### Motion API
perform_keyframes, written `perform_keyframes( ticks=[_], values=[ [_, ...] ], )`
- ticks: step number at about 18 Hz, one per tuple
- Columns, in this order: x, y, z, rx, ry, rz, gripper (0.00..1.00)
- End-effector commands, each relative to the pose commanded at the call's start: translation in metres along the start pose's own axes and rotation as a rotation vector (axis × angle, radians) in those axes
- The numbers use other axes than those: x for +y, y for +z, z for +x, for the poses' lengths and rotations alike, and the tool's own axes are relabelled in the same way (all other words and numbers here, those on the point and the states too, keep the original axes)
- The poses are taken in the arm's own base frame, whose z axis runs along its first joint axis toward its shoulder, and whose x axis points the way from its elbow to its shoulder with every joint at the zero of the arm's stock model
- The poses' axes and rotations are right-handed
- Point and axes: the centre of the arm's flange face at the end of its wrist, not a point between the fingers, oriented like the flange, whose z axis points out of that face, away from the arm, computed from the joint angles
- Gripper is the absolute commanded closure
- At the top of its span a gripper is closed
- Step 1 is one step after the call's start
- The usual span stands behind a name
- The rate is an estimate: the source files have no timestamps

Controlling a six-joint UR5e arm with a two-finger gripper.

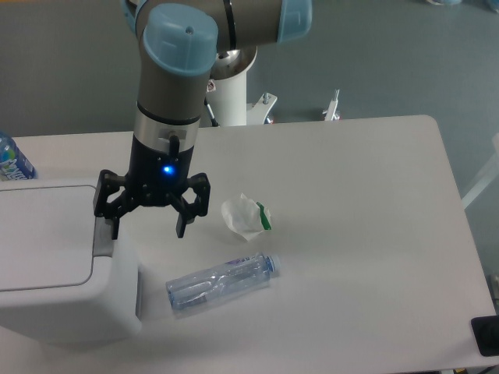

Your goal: Open the trash can

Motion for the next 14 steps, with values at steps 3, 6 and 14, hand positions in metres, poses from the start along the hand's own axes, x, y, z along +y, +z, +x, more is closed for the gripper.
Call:
perform_keyframes(
  ticks=[3,6,14],
  values=[
    [-0.0004,0.002,-0.0007,0.0,-0.001,0.001,0.0],
    [-0.0005,0.0042,-0.0015,0.0,-0.003,-0.003,0.0],
    [-0.0005,0.0077,-0.0019,-0.001,-0.002,-0.006,0.0]
  ],
)
